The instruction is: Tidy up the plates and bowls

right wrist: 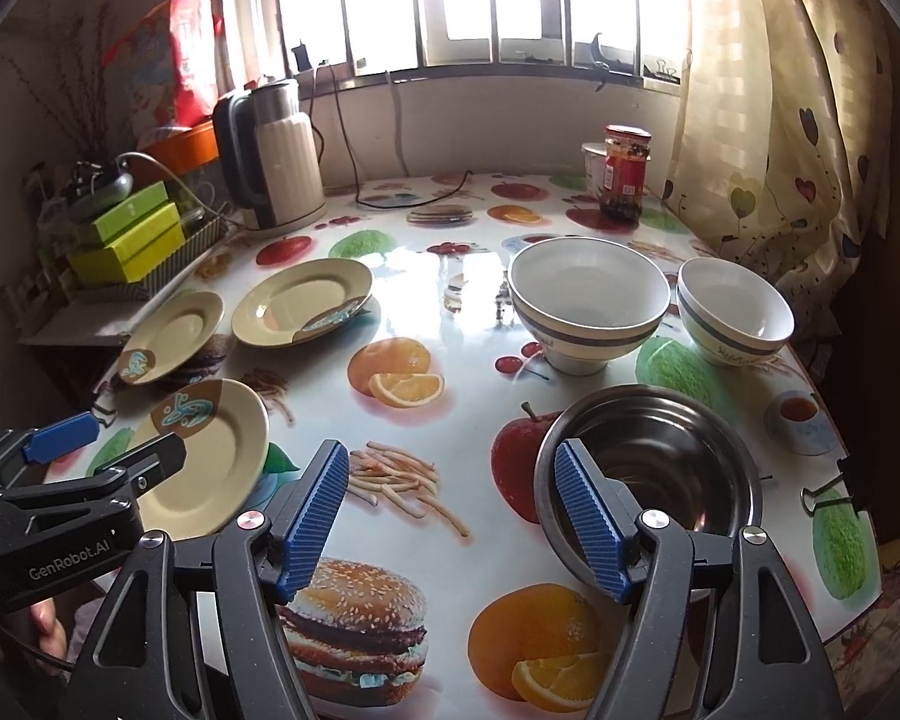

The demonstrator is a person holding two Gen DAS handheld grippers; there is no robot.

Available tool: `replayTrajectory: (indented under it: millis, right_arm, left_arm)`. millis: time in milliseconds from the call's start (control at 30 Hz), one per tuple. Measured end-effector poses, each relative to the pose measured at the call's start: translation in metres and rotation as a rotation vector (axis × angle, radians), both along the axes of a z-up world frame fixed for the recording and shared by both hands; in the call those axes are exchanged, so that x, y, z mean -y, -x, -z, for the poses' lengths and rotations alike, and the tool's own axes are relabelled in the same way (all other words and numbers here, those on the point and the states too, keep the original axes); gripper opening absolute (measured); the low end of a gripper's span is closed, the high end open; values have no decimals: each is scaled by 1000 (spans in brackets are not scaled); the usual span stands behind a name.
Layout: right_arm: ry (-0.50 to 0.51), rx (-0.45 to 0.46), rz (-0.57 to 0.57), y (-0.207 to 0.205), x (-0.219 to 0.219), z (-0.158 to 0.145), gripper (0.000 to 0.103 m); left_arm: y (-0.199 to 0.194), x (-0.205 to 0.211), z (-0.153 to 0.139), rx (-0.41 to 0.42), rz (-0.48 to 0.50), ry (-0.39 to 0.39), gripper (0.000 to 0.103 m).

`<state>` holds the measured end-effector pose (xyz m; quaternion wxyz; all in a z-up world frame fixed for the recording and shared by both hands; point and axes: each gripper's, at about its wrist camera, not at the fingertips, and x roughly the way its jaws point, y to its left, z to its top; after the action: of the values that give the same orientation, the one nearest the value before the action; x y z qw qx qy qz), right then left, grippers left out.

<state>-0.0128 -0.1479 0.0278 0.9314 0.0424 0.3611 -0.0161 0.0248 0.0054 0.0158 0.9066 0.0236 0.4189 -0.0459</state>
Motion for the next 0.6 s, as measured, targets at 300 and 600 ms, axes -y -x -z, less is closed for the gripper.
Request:
replayTrajectory:
  millis: [300,600]
  right_arm:
    - [8,-9,5,0,-1,0,72]
    - [4,-16,7,0,1,2,72]
  left_arm:
    - [0,-3,0,2,-7,4,86]
    - [1,-3,2,-4,-10,3,86]
